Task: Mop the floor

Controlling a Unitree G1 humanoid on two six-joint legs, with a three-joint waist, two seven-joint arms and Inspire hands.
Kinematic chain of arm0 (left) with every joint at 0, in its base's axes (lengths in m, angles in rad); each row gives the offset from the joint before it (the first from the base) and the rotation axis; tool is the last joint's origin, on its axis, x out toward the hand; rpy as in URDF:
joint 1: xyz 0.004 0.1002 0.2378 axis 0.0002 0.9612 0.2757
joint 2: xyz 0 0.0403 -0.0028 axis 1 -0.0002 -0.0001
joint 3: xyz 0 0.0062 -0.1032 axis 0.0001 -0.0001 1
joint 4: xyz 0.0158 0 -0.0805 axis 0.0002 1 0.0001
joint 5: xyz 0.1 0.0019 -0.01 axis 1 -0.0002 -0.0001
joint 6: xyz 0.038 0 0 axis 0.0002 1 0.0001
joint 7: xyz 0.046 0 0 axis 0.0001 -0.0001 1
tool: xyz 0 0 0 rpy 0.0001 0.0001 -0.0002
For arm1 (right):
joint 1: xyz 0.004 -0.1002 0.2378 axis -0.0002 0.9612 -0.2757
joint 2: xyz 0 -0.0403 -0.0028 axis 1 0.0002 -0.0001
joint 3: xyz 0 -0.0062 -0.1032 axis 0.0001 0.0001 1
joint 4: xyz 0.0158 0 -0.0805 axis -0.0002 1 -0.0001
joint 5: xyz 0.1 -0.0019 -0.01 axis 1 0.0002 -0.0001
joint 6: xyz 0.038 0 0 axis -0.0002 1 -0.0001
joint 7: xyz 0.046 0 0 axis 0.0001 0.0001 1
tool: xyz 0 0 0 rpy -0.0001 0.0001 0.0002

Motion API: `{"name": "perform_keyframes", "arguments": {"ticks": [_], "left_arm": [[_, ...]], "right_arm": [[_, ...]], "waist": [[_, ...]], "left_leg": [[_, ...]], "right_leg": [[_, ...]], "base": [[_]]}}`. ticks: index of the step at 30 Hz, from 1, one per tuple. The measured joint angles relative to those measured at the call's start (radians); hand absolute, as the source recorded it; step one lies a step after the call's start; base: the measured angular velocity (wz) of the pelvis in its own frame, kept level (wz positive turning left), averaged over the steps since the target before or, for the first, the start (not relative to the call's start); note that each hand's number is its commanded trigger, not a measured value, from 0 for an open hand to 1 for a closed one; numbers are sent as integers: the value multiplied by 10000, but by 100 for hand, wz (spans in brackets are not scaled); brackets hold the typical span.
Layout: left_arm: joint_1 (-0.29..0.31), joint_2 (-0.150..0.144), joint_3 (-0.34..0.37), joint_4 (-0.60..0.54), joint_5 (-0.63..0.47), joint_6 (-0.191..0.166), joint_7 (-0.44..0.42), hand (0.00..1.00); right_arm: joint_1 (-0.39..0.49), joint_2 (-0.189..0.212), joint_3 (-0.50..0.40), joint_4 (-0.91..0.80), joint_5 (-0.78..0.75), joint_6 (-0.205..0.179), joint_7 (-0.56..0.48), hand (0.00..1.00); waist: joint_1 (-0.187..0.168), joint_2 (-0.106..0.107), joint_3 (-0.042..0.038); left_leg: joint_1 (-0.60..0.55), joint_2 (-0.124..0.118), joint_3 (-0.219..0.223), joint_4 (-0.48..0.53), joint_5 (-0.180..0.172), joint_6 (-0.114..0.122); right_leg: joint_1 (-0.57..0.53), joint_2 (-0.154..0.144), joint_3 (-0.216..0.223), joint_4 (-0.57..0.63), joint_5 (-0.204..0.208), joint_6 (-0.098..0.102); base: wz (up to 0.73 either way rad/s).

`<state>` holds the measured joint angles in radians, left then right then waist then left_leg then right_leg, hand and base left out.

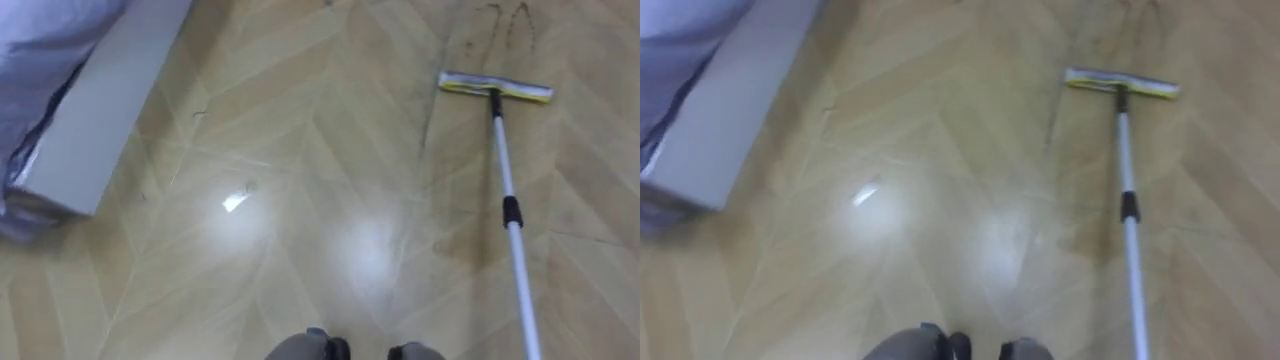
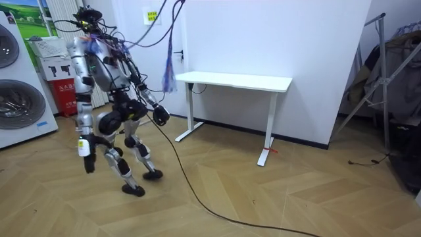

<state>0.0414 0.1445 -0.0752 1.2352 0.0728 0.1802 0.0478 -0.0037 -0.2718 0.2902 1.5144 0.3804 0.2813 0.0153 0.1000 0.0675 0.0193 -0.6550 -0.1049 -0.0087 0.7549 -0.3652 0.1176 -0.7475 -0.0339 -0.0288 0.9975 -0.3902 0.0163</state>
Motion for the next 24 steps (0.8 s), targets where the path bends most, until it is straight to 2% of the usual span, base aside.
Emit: {"name": "perform_keyframes", "arguments": {"ticks": [1, 2, 3, 4, 5, 6, 7, 8, 9, 10, 11, 13, 14, 15, 16, 17, 18, 19, 20, 21, 22, 23, 24], "left_arm": [[9, -39, 26, 3, 0, 61, 137, 0], [19, -51, 27, 7, -16, 150, 304, 0], [17, -55, 23, 20, -25, 180, 388, 0], [-35, -139, -5, 16, -29, 181, 500, 0], [-100, -137, -127, 16, -70, 181, 500, 0], [-110, -112, -226, 12, -98, 184, 503, 0], [-121, -31, -317, 19, -238, 198, 526, 0], [-115, 58, -515, 31, -425, 250, 573, 0], [-82, 76, -559, 45, -441, 280, 574, 0], [25, 152, -563, 42, -429, 324, 574, 0], [105, 274, -561, 33, -401, 326, 574, 0], [203, 445, -555, 35, -372, 321, 573, 0], [256, 531, -559, 29, -374, 320, 546, 0], [270, 569, -565, 23, -373, 320, 505, 0], [336, 611, -562, -43, -348, 309, 409, 0], [409, 627, -561, -131, -344, 305, 258, 0], [506, 604, -564, -158, -333, 313, 171, 0], [631, 544, -557, -186, -310, 362, 13, 0], [623, 506, -444, -159, -179, 439, -125, 0], [596, 497, -442, -147, -124, 448, -181, 0], [580, 422, -365, -146, 2, 437, -204, 0], [530, 325, -230, -138, 87, 389, -202, 0], [492, 292, -210, -126, 86, 325, -202, 0]], "right_arm": [[-49, 144, 9, 1, -201, 6, -74, 100], [-128, 268, 23, -2, -435, 20, -149, 100], [-189, 339, 18, -9, -550, 66, -212, 100], [-186, 376, -127, -7, -681, 207, -300, 100], [-284, 385, -435, 137, -733, 380, -358, 100], [-395, 354, -555, 204, -746, 449, -386, 100], [-822, 235, -792, 405, -801, 475, -458, 100], [-1398, 23, -845, 457, -803, 484, -567, 100], [-1697, -115, -863, 456, -811, 458, -616, 100], [-2313, -356, -865, 369, -863, 344, -680, 100], [-2822, -540, -844, 258, -837, 141, -684, 100], [-3298, -708, -766, -109, -710, -189, -648, 100], [-3505, -755, -780, -402, -669, -345, -580, 100], [-3551, -785, -787, -483, -577, -430, -545, 100], [-3588, -801, -837, -531, -268, -435, -413, 100], [-3522, -757, -1015, -526, -118, -431, -257, 100], [-3412, -743, -1081, -526, -41, -431, -210, 100], [-3061, -748, -1054, -523, 325, -448, -126, 100], [-2610, -760, -1059, -361, 544, -541, -12, 100], [-2390, -777, -1041, -247, 542, -544, 22, 100], [-1892, -829, -938, 50, 526, -543, 28, 100], [-1190, -759, -761, 95, 503, -534, -60, 100], [-808, -765, -732, 100, 497, -519, -115, 100]], "waist": [[-104, 5, -4], [-270, -39, 27], [-394, -60, 16], [-530, -53, 36], [-539, -62, 42], [-538, -74, 38], [-471, -236, 98], [-226, -320, 118], [-104, -389, 159], [84, -432, 147], [251, -609, 168], [459, -764, 166], [462, -776, 166], [476, -784, 172], [542, -777, 150], [570, -823, 131], [597, -821, 89], [603, -770, 58], [595, -768, 51], [590, -766, 23], [552, -677, 32], [393, -501, -54], [333, -421, -90]], "left_leg": [[148, -119, -459, -122, 23, -103], [196, -233, -857, -30, -80, -299], [203, -300, -967, 101, -134, -389], [197, -315, -1091, 438, -227, -586], [168, -315, -1006, 902, -265, -685], [96, -297, -936, 1205, -291, -742], [-128, -225, -587, 1917, -307, -771], [-365, -50, -227, 2691, -311, -780], [-494, 44, -161, 3065, -312, -780], [-720, 170, -132, 3721, -267, -855], [-912, 304, -61, 4210, -162, -1029], [-1203, 433, -77, 4277, -144, -1205], [-1470, 448, -82, 3620, -155, -1216], [-1593, 414, -74, 3164, -141, -1235], [-1734, 374, -32, 2039, 2, -1251], [-1698, 249, -3, 1234, 583, -1026], [-1579, 214, 27, 1077, 726, -885], [-1249, 259, 263, 884, 811, -533], [-986, 268, 595, 797, 771, -295], [-892, 240, 728, 782, 712, -156], [-674, 179, 955, 798, 539, 4], [-506, 116, 1022, 819, 364, 124], [-404, 72, 1024, 799, 285, 160]], "right_leg": [[49, 24, 18, -1371, 15, 2], [259, -8, 0, -2219, 336, -39], [413, -59, -87, -2225, 578, -181], [631, -307, -508, -2053, 501, -501], [848, -552, -966, -1736, 121, -597], [908, -635, -1112, -1563, -68, -637], [904, -760, -1213, -1049, -529, -683], [846, -805, -1247, -534, -891, -772], [847, -816, -1338, -356, -1018, -867], [854, -781, -1441, -41, -1248, -994], [875, -738, -1481, 159, -1422, -1103], [1068, -556, -1527, 90, -1501, -1226], [1249, -323, -1411, -76, -1523, -1266], [1363, -235, -1354, -163, -1543, -1270], [1589, -55, -1210, -394, -1580, -1234], [1822, -3, -1010, -564, -1683, -1113], [1955, 3, -936, -684, -1709, -1065], [2241, -8, -815, -908, -1776, -932], [2447, -45, -454, -897, -1844, -799], [2464, -75, -265, -772, -1854, -729], [2357, -230, -135, -158, -1652, -347], [2258, -380, -163, 356, -1320, -58], [2200, -426, -166, 590, -1135, 49]], "base": [[-72], [-47], [17], [72], [87], [92], [63], [43], [11], [6], [9], [36], [65], [79], [68], [56], [35], [23], [22], [14], [12], [9], [0]]}}
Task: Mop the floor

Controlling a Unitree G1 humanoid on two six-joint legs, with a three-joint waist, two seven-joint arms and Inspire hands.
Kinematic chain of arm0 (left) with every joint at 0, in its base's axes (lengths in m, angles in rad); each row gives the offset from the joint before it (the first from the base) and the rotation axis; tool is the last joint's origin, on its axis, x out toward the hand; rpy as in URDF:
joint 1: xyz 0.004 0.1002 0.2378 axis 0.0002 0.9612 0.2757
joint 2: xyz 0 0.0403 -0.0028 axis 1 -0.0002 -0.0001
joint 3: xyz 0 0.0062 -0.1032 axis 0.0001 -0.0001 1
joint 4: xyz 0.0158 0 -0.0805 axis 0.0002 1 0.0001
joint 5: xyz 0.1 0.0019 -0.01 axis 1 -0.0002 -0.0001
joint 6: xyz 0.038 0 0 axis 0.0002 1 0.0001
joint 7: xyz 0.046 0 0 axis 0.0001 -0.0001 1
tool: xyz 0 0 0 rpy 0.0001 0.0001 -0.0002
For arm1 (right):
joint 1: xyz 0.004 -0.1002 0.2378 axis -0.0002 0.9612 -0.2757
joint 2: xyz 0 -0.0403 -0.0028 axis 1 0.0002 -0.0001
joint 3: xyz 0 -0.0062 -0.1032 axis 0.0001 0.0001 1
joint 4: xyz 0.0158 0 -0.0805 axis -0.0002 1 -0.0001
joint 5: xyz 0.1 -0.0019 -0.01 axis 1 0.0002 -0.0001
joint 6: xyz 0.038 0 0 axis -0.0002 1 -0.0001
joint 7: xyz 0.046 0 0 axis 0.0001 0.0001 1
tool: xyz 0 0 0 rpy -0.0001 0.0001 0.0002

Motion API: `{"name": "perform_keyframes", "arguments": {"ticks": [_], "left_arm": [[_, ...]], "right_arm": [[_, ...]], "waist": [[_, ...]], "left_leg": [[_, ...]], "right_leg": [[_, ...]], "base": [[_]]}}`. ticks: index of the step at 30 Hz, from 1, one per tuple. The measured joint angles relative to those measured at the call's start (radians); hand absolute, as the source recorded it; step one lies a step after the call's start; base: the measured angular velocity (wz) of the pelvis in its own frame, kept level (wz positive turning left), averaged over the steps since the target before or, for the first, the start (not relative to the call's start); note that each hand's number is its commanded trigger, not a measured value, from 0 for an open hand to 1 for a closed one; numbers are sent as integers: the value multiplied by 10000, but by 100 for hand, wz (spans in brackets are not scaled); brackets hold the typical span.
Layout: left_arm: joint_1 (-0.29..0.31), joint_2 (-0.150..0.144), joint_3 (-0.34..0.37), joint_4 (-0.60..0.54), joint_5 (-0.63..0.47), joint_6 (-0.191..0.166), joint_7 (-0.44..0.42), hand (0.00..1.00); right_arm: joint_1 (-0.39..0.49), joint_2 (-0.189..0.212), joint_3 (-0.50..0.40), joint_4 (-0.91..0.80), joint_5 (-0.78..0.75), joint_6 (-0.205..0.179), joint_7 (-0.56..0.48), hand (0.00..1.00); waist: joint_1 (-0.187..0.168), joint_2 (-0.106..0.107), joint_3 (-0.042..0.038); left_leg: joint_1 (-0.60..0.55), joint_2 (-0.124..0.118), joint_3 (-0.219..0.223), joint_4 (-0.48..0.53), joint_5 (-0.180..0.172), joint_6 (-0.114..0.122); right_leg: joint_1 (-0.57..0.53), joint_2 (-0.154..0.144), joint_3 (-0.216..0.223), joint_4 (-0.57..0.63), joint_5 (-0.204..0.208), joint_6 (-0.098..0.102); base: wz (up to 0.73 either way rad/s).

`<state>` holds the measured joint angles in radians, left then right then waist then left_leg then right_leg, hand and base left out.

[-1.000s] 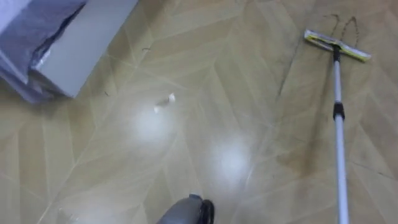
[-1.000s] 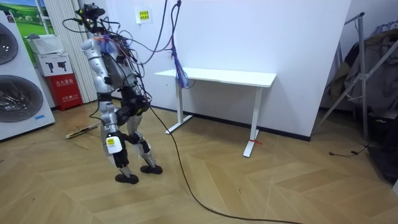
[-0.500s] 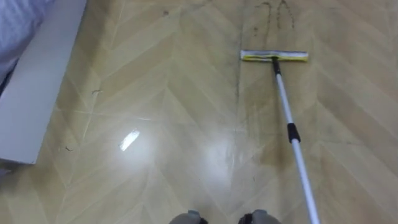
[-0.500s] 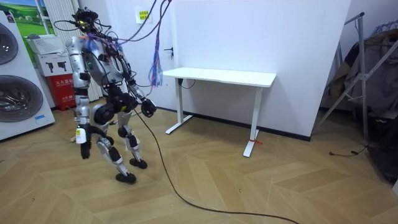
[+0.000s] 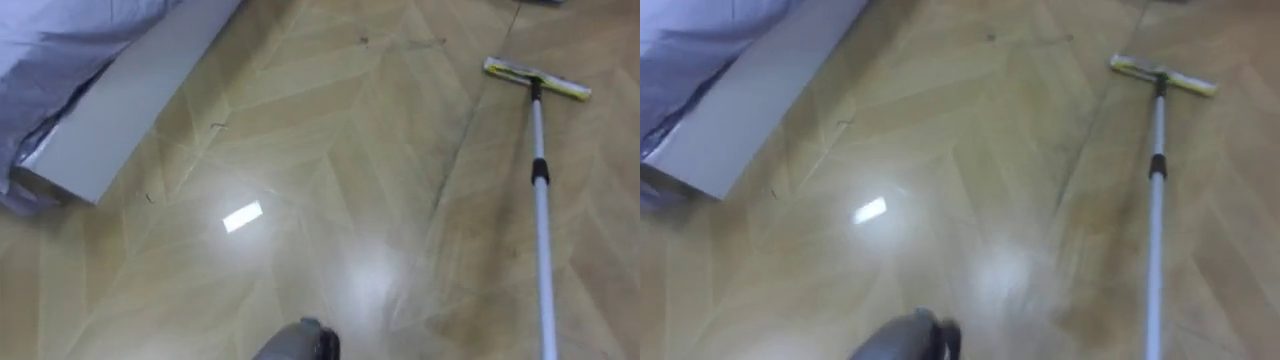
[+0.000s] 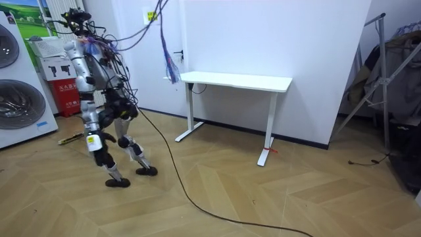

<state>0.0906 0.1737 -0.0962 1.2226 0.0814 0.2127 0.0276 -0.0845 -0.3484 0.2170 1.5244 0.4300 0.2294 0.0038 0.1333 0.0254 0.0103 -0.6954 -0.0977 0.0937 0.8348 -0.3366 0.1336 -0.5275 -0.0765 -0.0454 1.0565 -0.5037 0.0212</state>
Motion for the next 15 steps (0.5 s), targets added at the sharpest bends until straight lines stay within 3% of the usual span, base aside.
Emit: {"name": "perform_keyframes", "arguments": {"ticks": [1, 2, 3, 4, 6, 7, 8, 10, 11, 12, 15], "left_arm": [[-45, -79, 38, -44, 0, -126, 2, 0], [-74, -105, 54, -61, 0, -218, 25, 0], [-86, -109, 79, -79, -10, -235, 49, 0], [-88, -148, 161, -92, -44, -241, 154, 0], [-56, -254, 160, -94, -86, -229, 400, 0], [-25, -295, 162, -104, -89, -212, 493, 0], [-50, -302, 168, -136, -88, -196, 602, 0], [-167, -374, 154, -138, -122, -193, 688, 0], [-217, -392, 144, -138, -126, -195, 688, 0], [-224, -388, 136, -139, -125, -195, 693, 0], [-197, -237, -55, -325, -349, -110, 750, 0]], "right_arm": [[617, 72, 30, 7, -22, 110, -78, 100], [1003, 249, 55, -5, -32, 318, -192, 100], [1142, 358, 68, -10, -25, 374, -230, 100], [1302, 584, 189, -19, -36, 446, -263, 100], [1453, 897, 272, -33, -168, 469, -340, 100], [1501, 1089, 268, -86, -346, 515, -371, 100], [1444, 1243, 233, -178, -590, 632, -368, 100], [1348, 1294, 49, -230, -848, 857, -367, 100], [1115, 1254, -87, -128, -980, 988, -419, 100], [908, 1210, -232, -77, -1114, 1036, -456, 100], [-668, 523, -646, -19, -1291, 1219, -492, 100]], "waist": [[-111, 164, -73], [-169, 231, -96], [-178, 230, -87], [-194, 284, -36], [-393, 371, 50], [-575, 393, 38], [-724, 363, 59], [-818, 335, 59], [-812, 335, 60], [-808, 329, 64], [-596, -7, 190]], "left_leg": [[166, 0, 0, -68, -189, 48], [325, -22, -88, -216, -296, 57], [411, -45, -156, -314, -322, 43], [567, -44, -324, -504, -352, -8], [842, -48, -748, -811, -343, -121], [927, -69, -1062, -902, -384, -232], [996, -195, -1347, -828, -530, -392], [1017, -174, -1371, -423, -743, -596], [989, -112, -1352, 19, -859, -748], [938, -70, -1333, 262, -881, -788], [688, 22, -1189, 1149, -940, -893]], "right_leg": [[-244, -47, -25, 524, 557, 109], [-718, -33, 157, 1025, 994, 122], [-1006, -41, 182, 1070, 949, 101], [-1569, -91, 87, 781, 808, -11], [-2051, 19, 43, -743, 806, -30], [-2114, 122, 120, -2055, 1007, -66], [-2115, 143, 122, -2649, 1416, -97], [-1915, -158, -328, -2549, 1837, -317], [-1785, -330, -645, -2238, 1764, -520], [-1726, -370, -745, -2113, 1611, -571], [-1756, -482, -917, -1428, 938, -728]], "base": [[-40], [-63], [-102], [-112], [-98], [-64], [-45], [8], [36], [48], [37]]}}
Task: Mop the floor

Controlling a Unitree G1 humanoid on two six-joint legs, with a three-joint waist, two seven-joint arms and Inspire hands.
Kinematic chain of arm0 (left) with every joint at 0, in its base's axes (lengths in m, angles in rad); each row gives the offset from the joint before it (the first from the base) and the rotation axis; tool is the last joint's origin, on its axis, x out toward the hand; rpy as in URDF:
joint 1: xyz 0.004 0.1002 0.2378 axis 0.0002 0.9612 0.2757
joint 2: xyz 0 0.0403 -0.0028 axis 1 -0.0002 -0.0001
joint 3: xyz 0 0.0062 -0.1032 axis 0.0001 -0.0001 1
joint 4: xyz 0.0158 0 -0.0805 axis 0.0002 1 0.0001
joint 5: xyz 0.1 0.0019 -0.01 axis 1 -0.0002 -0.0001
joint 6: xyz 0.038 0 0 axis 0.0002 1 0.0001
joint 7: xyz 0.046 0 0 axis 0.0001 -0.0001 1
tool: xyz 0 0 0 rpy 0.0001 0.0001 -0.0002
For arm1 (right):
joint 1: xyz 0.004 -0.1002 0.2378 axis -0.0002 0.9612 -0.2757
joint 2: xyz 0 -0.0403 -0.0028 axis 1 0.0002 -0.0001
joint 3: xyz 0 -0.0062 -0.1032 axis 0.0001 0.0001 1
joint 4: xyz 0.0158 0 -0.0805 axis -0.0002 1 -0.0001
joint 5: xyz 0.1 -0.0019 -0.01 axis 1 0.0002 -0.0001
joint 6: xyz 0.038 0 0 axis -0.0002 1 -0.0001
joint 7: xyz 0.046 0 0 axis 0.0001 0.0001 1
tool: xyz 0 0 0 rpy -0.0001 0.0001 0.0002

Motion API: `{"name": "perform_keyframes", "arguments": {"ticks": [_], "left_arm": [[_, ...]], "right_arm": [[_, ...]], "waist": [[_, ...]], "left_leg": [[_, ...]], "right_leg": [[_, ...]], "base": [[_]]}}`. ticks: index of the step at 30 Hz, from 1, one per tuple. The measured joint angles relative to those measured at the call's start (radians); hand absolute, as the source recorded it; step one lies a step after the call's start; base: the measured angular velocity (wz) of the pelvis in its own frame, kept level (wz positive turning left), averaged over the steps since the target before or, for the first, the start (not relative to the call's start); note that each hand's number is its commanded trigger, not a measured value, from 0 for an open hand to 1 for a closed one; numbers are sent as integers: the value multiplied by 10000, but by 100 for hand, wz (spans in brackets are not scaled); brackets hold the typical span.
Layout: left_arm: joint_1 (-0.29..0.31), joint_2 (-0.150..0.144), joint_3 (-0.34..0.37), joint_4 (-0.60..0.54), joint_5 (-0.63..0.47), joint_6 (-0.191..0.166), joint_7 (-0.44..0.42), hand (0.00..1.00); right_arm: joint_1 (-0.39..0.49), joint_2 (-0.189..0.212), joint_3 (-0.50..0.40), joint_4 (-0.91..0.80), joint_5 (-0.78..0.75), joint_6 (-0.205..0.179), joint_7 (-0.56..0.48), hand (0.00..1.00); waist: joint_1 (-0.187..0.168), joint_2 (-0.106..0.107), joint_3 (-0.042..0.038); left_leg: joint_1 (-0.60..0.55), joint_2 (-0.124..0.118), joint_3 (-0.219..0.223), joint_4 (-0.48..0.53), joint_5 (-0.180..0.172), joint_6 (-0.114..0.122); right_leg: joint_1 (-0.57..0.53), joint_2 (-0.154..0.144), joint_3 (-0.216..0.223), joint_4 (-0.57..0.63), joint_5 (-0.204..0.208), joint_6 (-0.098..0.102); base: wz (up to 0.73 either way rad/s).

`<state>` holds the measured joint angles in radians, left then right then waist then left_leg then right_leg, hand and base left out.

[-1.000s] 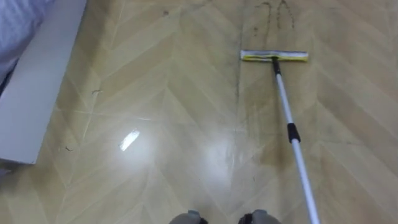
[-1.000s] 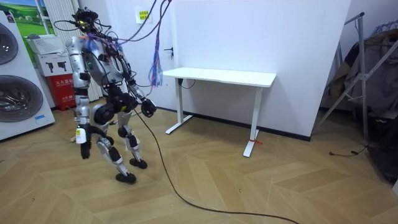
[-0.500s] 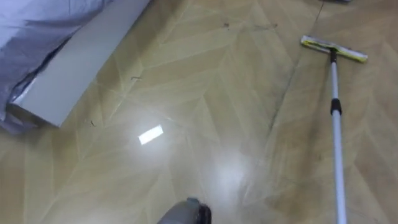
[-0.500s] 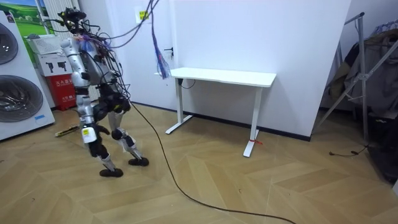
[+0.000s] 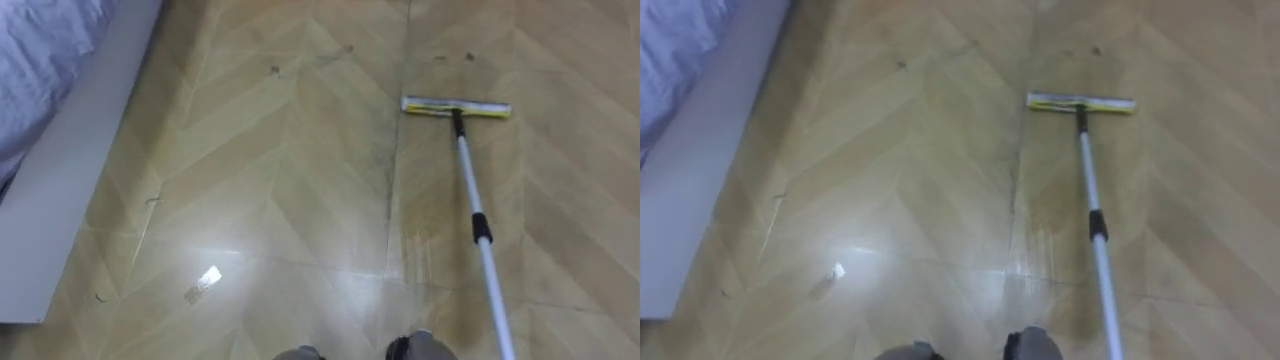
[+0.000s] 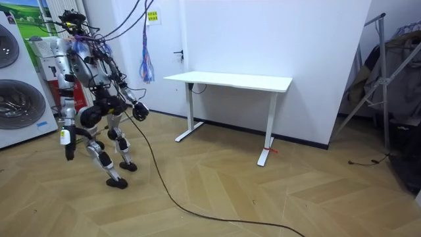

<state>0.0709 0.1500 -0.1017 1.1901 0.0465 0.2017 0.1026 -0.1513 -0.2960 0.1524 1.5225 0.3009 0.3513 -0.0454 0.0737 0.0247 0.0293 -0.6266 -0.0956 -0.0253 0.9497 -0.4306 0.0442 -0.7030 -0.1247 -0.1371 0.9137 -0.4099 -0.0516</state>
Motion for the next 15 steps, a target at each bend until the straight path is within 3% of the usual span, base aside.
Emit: {"name": "perform_keyframes", "arguments": {"ticks": [2, 4, 6, 7, 8, 9, 11, 15], "left_arm": [[71, 267, -80, -100, -146, 31, 45, 0], [300, 509, -121, -247, -146, 74, 118, 0], [433, 603, -124, -305, -119, 105, 161, 0], [435, 614, -138, -319, -127, 123, 131, 0], [485, 619, -180, -361, -121, 107, 7, 0], [559, 613, -173, -369, -98, 101, -67, 0], [466, 514, -179, -300, 64, 199, -413, 0], [209, 196, 75, -281, 355, 120, -545, 0]], "right_arm": [[-1282, -659, 145, -462, 14, -212, -180, 100], [-1925, -900, 244, -931, 116, -539, -156, 100], [-2282, -1018, 180, -1367, 354, -832, -30, 100], [-2345, -1011, 55, -1386, 649, -943, 32, 100], [-2277, -917, -152, -1328, 974, -963, 134, 100], [-2212, -847, -224, -1256, 1102, -987, 213, 100], [-1398, -837, -276, -1173, 1472, -1043, 468, 100], [-3, -822, 272, -413, 1206, -1099, 424, 100]], "waist": [[404, -242, 17], [677, -539, 8], [683, -548, -28], [717, -521, -26], [750, -496, -29], [750, -492, -39], [692, -364, -116], [678, 15, -128]], "left_leg": [[-382, 302, 172, 758, 50, -87], [-834, 404, 160, 1287, 278, -507], [-1431, 495, 174, 491, 294, -488], [-1693, 464, 215, -472, 499, -528], [-1737, 346, 213, -1221, 1154, -332], [-1674, 280, 219, -1448, 1394, -227], [-1178, 413, 775, -1728, 1797, 374], [-572, 328, 1347, -1622, 1248, 762]], "right_leg": [[-104, 219, -22, 281, -210, -197], [-71, 407, -20, 265, -220, -348], [138, 632, -19, 44, -236, -356], [385, 705, -11, -128, -302, -313], [693, 741, 42, -299, -413, -228], [830, 746, 141, -369, -468, -152], [1190, 713, 484, -443, -655, 89], [1243, 590, 1185, 465, -511, 569]], "base": [[4], [7], [54], [67], [57], [40], [34], [-14]]}}
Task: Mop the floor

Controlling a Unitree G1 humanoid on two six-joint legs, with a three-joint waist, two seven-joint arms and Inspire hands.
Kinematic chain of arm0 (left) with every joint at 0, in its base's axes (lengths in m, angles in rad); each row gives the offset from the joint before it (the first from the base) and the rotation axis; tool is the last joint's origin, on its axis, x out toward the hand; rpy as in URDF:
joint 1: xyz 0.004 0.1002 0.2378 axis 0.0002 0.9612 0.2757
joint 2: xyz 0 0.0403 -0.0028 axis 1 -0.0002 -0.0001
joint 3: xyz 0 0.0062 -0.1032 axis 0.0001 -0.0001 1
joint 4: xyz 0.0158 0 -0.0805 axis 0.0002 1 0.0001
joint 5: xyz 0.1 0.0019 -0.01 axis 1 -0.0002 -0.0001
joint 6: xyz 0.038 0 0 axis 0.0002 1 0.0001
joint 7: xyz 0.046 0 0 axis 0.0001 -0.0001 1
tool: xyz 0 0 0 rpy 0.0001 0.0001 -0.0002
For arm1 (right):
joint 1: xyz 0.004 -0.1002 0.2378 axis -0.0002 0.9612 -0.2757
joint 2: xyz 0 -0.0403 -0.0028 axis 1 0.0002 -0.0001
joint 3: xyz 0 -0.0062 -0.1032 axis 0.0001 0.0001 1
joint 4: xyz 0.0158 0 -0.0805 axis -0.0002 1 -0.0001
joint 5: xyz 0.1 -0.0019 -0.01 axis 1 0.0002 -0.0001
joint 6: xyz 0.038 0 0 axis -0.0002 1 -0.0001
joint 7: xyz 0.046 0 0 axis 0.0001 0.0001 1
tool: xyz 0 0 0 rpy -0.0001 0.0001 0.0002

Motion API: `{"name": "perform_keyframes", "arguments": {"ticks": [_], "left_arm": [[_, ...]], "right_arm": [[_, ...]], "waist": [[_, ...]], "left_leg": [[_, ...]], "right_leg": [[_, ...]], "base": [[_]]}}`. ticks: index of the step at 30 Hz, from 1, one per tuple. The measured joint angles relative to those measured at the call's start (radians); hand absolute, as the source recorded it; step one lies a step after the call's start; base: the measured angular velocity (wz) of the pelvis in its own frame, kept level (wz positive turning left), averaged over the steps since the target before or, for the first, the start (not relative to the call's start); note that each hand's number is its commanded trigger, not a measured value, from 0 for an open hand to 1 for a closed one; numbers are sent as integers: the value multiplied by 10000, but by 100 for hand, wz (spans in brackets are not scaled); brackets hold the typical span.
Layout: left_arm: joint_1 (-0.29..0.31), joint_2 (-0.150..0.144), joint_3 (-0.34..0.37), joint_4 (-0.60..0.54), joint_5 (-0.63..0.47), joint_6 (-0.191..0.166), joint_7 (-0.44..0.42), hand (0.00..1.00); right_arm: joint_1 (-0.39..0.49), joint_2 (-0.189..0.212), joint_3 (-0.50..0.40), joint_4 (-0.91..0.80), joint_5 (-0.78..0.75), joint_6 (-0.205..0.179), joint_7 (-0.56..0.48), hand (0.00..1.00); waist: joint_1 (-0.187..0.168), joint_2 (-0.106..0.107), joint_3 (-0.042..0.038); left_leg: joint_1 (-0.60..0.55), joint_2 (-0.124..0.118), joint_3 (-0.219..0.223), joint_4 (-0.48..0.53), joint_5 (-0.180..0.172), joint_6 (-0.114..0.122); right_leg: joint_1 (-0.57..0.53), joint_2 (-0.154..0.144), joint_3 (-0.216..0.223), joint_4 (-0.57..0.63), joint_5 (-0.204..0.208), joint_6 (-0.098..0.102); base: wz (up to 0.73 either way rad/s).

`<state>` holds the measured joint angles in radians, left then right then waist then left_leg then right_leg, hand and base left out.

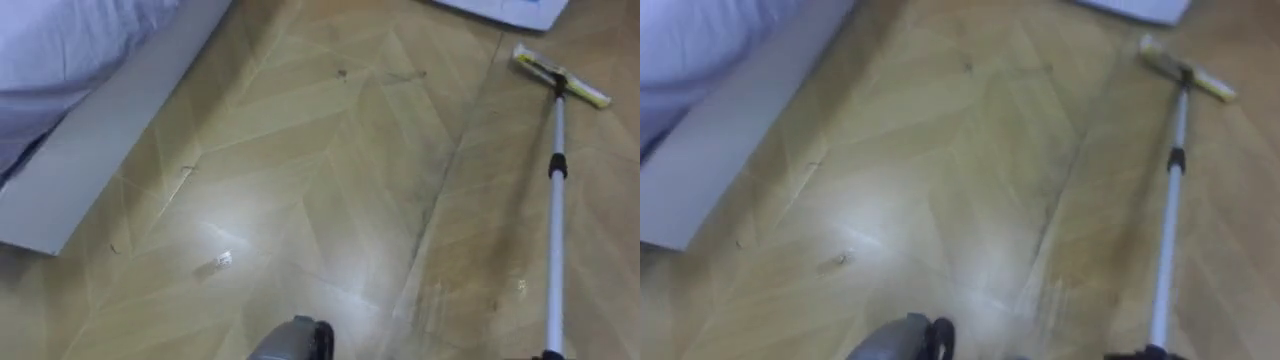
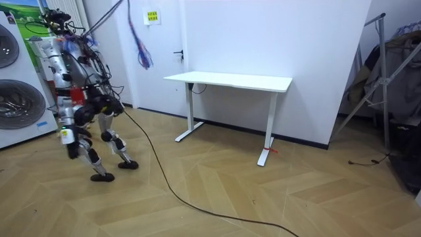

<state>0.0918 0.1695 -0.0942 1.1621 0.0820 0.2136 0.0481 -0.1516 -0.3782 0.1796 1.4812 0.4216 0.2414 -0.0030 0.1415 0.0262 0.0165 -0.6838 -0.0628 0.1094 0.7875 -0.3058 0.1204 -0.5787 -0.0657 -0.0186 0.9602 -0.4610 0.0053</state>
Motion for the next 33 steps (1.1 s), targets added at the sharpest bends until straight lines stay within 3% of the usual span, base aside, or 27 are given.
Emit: {"name": "perform_keyframes", "arguments": {"ticks": [2, 3, 4, 5, 6, 8, 10, 12, 13, 14, 15, 16, 17, 19, 21, 22, 24, 27, 29, 33], "left_arm": [[-111, -60, -34, 3, -127, -226, 20, 0], [-153, -63, -46, 22, -139, -230, 23, 0], [-310, -63, -74, 55, -135, -229, 47, 0], [-398, -97, -85, 56, -154, -242, 148, 0], [-415, -133, -81, 59, -189, -253, 209, 0], [-381, -313, -65, 156, -238, -235, 406, 0], [-373, -431, -73, 203, -247, -168, 486, 0], [-429, -342, -50, 198, -399, -169, 529, 0], [-437, -203, -42, 180, -494, -170, 569, 0], [-431, -26, -53, 184, -533, -169, 575, 0], [-430, 41, -53, 183, -549, -169, 581, 0], [-436, 162, -44, 181, -568, -170, 589, 0], [-423, 314, -43, 181, -540, -166, 593, 0], [-312, 462, -55, 215, -515, -155, 593, 0], [-346, 450, -51, 392, -505, -134, 587, 0], [-359, 400, -55, 462, -510, -103, 581, 0], [-357, 366, -48, 482, -503, -4, 574, 0], [-324, 349, -48, 544, -486, 110, 574, 0], [-362, 292, -15, 483, -303, 71, 569, 0], [-293, 258, 449, 342, -89, -62, 652, 0]], "right_arm": [[977, 315, 280, 158, -20, 201, -227, 100], [1101, 394, 334, 197, 2, 235, -291, 100], [1320, 680, 355, 210, 39, 250, -468, 100], [1370, 980, 384, 206, 94, 351, -632, 100], [1336, 1105, 395, 206, 105, 425, -711, 100], [1024, 1482, 400, 200, 3, 561, -848, 100], [883, 1510, 274, 76, -253, 774, -927, 100], [505, 1425, -74, 38, -469, 1088, -1030, 100], [110, 1281, -213, 54, -517, 1224, -1026, 100], [-410, 1052, -245, 36, -531, 1270, -944, 100], [-665, 897, -244, -2, -529, 1267, -892, 100], [-1153, 566, -215, -54, -526, 1191, -794, 100], [-1508, 345, -69, -143, -507, 988, -702, 100], [-2089, 140, -51, -213, -426, 719, -519, 100], [-2466, 39, -66, -363, -248, 502, -218, 100], [-2538, 43, -123, -413, -138, 324, 0, 100], [-2494, 155, -441, -313, 14, 333, 267, 100], [-1683, 408, -448, -281, 43, 263, 490, 100], [-813, 553, -343, -179, 68, -9, 497, 100], [353, 1119, -216, -181, 88, -290, 486, 100]], "waist": [[-210, 151, -95], [-314, 210, -125], [-479, 341, -58], [-561, 433, 21], [-559, 454, 37], [-552, 440, 59], [-599, 384, 95], [-596, 291, 122], [-531, 116, 101], [-405, -93, 137], [-314, -158, 153], [-149, -247, 179], [54, -472, 177], [98, -738, 157], [92, -798, 149], [91, -787, 159], [96, -762, 161], [27, -484, 153], [9, -234, 38], [-246, -272, -40]], "left_leg": [[166, -165, 52, 62, -367, 77], [164, -196, 22, 103, -444, 90], [251, -227, -116, 148, -544, 115], [329, -241, -364, 89, -580, 97], [341, -237, -457, 31, -570, 76], [439, -267, -747, -170, -589, -71], [524, -400, -1081, -132, -677, -209], [680, -440, -1277, -63, -761, -349], [691, -436, -1333, 79, -811, -441], [679, -342, -1293, 275, -889, -548], [665, -272, -1294, 418, -909, -587], [635, -125, -1299, 695, -925, -627], [670, -41, -1241, 836, -914, -657], [730, 96, -1223, 851, -899, -711], [920, 228, -1192, 531, -902, -770], [1162, 334, -1179, 167, -865, -842], [1669, 345, -1237, -470, -669, -884], [2770, 431, -1314, -1368, -473, -888], [3467, 496, -1215, -1987, -399, -839], [4526, 490, -850, -3136, -100, -807]], "right_leg": [[-256, -157, -13, 772, 279, 316], [-362, -194, -23, 1022, 426, 346], [-709, -187, 0, 1490, 814, 395], [-981, -149, 89, 1397, 750, 363], [-1151, -112, 66, 1072, 673, 342], [-1367, 86, 12, -1139, 787, 292], [-1178, 101, -118, -1476, 1355, -102], [-1003, 15, -350, -1380, 1168, -297], [-973, -59, -403, -1224, 1018, -396], [-971, -25, -457, -1061, 883, -501], [-941, 8, -532, -1036, 851, -552], [-816, 95, -671, -1010, 793, -658], [-721, 137, -712, -931, 728, -744], [-513, 155, -1012, -1035, 686, -837], [-225, 268, -1331, -1474, 828, -917], [37, 294, -1525, -1835, 947, -930], [566, 328, -1649, -2446, 1143, -927], [1755, 420, -1774, -3465, 1435, -885], [2401, 483, -1681, -4069, 1600, -820], [3272, 501, -1491, -4857, 1792, -775]], "base": [[-27], [-37], [-54], [-68], [-95], [-99], [-30], [17], [24], [19], [13], [19], [22], [36], [49], [50], [22], [3], [-18], [-21]]}}
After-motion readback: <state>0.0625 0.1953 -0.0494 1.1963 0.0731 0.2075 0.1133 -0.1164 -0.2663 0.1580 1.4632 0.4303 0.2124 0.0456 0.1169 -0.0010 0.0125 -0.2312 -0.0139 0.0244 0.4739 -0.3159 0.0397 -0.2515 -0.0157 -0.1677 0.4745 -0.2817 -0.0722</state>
